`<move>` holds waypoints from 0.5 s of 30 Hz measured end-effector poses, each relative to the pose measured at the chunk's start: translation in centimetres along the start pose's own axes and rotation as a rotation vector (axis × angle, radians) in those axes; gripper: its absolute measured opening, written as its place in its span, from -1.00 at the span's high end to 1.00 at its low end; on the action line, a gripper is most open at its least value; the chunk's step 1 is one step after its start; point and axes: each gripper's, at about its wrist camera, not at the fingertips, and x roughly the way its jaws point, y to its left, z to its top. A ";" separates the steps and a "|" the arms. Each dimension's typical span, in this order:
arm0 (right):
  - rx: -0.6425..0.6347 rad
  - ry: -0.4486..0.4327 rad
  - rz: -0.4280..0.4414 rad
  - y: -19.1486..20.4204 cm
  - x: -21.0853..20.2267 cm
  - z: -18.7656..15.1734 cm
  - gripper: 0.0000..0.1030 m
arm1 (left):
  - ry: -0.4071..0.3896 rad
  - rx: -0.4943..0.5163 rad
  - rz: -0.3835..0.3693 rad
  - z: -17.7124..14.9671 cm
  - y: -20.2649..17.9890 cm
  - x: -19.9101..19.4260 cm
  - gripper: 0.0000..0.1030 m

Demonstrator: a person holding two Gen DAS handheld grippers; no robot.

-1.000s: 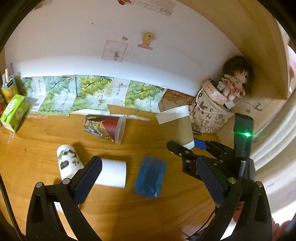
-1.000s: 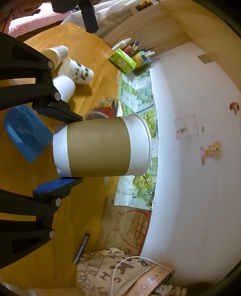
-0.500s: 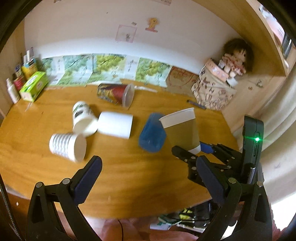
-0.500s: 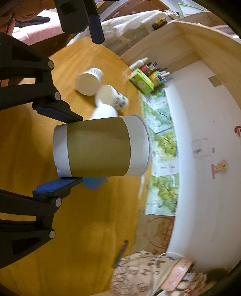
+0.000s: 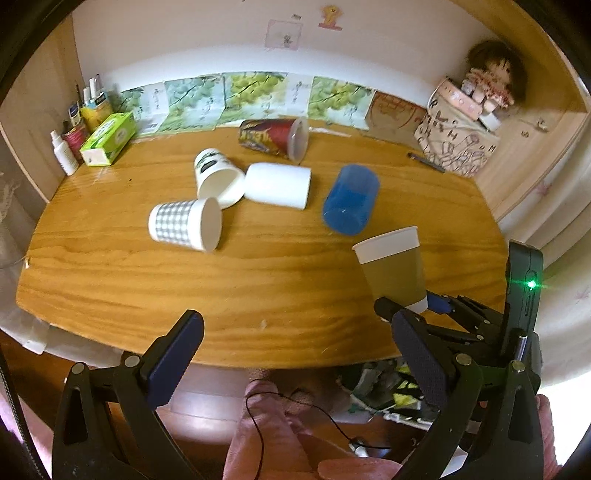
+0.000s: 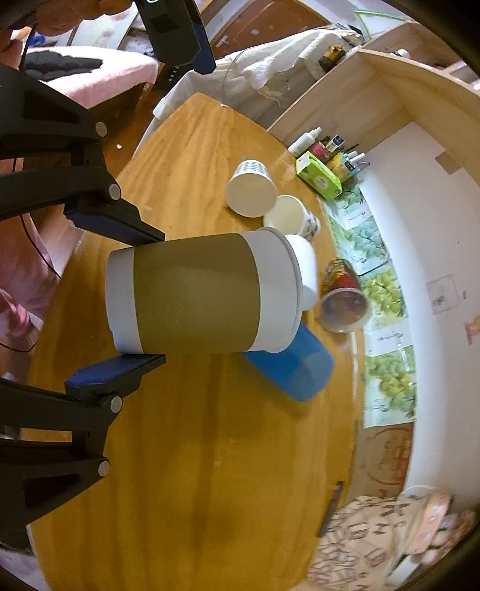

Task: Flip cup upright
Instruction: 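Carry the upright cup with the right gripper toward the left gripper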

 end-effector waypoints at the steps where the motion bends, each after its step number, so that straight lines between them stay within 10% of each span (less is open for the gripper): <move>1: 0.012 0.004 0.006 0.0 0.1 -0.3 -0.11 | 0.010 0.002 0.006 -0.1 0.2 0.1 -0.97; 15: 0.253 0.108 0.019 0.2 3.7 -2.3 -0.12 | 0.137 0.028 0.025 -0.4 3.7 2.3 -0.97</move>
